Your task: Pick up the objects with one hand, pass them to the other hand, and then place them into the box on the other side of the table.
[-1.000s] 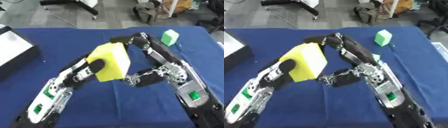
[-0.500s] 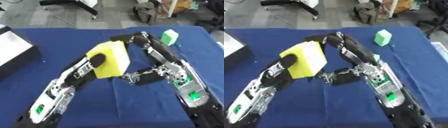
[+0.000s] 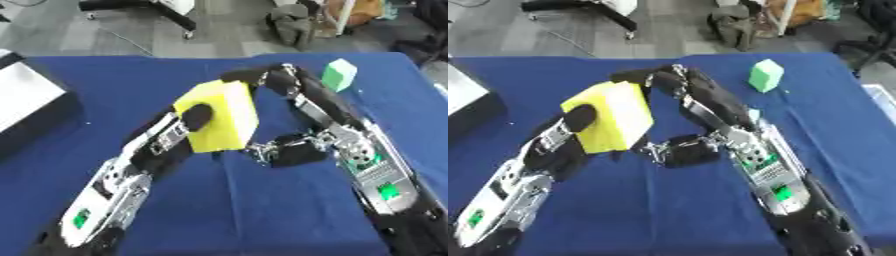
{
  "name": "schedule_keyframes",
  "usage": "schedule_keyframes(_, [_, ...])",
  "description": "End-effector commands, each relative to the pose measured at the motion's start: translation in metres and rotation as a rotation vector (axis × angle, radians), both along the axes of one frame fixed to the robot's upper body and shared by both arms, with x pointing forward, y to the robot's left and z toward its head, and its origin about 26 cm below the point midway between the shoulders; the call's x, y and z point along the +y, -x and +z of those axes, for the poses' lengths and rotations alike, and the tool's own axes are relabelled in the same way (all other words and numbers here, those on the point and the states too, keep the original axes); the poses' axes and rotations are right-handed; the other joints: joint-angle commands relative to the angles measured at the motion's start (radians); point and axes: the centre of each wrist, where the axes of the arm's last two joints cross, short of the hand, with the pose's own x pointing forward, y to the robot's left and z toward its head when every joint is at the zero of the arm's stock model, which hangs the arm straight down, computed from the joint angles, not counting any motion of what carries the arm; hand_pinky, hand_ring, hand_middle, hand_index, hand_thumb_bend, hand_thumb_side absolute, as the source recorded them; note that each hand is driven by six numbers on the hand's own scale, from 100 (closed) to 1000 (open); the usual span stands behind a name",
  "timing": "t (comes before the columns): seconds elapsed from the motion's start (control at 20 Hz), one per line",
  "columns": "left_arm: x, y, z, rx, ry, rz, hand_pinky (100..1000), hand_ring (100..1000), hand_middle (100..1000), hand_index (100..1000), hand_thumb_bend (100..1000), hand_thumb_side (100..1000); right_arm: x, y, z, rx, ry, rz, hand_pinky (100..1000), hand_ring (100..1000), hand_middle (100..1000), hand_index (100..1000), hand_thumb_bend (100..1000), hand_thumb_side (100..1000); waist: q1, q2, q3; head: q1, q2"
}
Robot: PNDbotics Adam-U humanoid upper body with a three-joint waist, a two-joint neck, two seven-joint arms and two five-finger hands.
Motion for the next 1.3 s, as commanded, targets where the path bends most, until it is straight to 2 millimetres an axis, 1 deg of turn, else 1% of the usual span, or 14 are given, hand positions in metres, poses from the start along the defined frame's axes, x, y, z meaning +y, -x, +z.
schedule_keyframes(0.05, [-0.002, -0.001, 0.011, -0.030, 0.030, 0.018, 745, 319, 134, 384, 100, 633, -0.004, -0.001, 0.001, -0.018, 0.057, -0.020, 674, 643, 608, 862, 100, 100, 0.002, -0.010, -0.002, 0.005, -0.002])
schedule_keyframes(0.15, [0.000, -0.003, 0.010, -0.030, 0.027, 0.035, 745, 319, 134, 385, 100, 634, -0.005, -0.001, 0.001, -0.016, 0.066, -0.026, 678, 651, 622, 884, 100, 102, 0.002, -0.011, -0.003, 0.005, -0.002])
schedule_keyframes(0.2, [0.001, -0.003, 0.009, -0.030, 0.026, 0.042, 745, 319, 133, 384, 100, 633, -0.006, -0.001, 0.001, -0.015, 0.068, -0.029, 681, 658, 637, 904, 100, 148, 0.002, -0.011, -0.004, 0.006, -0.002])
schedule_keyframes(0.25, [0.002, -0.004, 0.008, -0.031, 0.025, 0.050, 745, 318, 133, 384, 100, 634, -0.007, -0.001, 0.001, -0.014, 0.070, -0.034, 681, 658, 640, 909, 100, 171, 0.002, -0.010, -0.005, 0.006, -0.002])
schedule_keyframes(0.4, [0.005, -0.006, 0.006, -0.033, 0.022, 0.070, 745, 318, 133, 382, 100, 634, -0.010, -0.001, 0.001, -0.012, 0.072, -0.049, 684, 664, 657, 933, 100, 300, 0.003, -0.010, -0.006, 0.007, -0.002])
schedule_keyframes(0.65, [0.011, -0.008, 0.003, -0.033, 0.015, 0.098, 746, 318, 132, 382, 100, 638, -0.014, -0.002, 0.001, -0.020, 0.072, -0.081, 687, 670, 679, 972, 100, 425, 0.004, -0.009, -0.008, 0.006, -0.002])
schedule_keyframes(0.8, [0.014, -0.010, 0.000, -0.032, 0.008, 0.115, 747, 317, 131, 380, 100, 640, -0.016, -0.002, 0.001, -0.032, 0.068, -0.096, 685, 664, 672, 987, 100, 444, 0.004, -0.009, -0.009, 0.006, -0.002])
schedule_keyframes(0.9, [0.015, -0.011, -0.001, -0.033, 0.004, 0.121, 747, 316, 131, 380, 100, 641, -0.016, -0.002, 0.001, -0.044, 0.069, -0.104, 685, 660, 662, 996, 158, 439, 0.005, -0.009, -0.009, 0.005, -0.002])
schedule_keyframes(0.95, [0.016, -0.011, -0.002, -0.033, 0.002, 0.122, 747, 316, 131, 379, 100, 641, -0.017, -0.003, 0.002, -0.051, 0.072, -0.108, 684, 658, 658, 1000, 209, 436, 0.005, -0.009, -0.009, 0.005, -0.002])
schedule_keyframes(1.05, [0.016, -0.011, -0.002, -0.033, -0.001, 0.124, 747, 316, 131, 379, 100, 641, -0.017, -0.003, 0.002, -0.065, 0.076, -0.117, 685, 656, 648, 1000, 279, 415, 0.004, -0.008, -0.008, 0.005, -0.002])
schedule_keyframes(1.1, [0.016, -0.011, -0.003, -0.033, -0.002, 0.125, 747, 316, 131, 379, 100, 641, -0.017, -0.003, 0.002, -0.073, 0.079, -0.123, 685, 656, 647, 1000, 283, 412, 0.004, -0.009, -0.008, 0.005, -0.002])
schedule_keyframes(1.15, [0.016, -0.011, -0.003, -0.033, -0.002, 0.127, 746, 315, 130, 378, 100, 640, -0.017, -0.003, 0.002, -0.080, 0.080, -0.129, 686, 655, 644, 1000, 302, 388, 0.004, -0.009, -0.008, 0.006, -0.002])
schedule_keyframes(1.3, [0.019, -0.013, -0.005, -0.033, -0.003, 0.142, 746, 315, 130, 378, 100, 640, -0.019, -0.003, 0.002, -0.098, 0.079, -0.151, 687, 652, 643, 1000, 301, 380, 0.005, -0.010, -0.008, 0.007, -0.002])
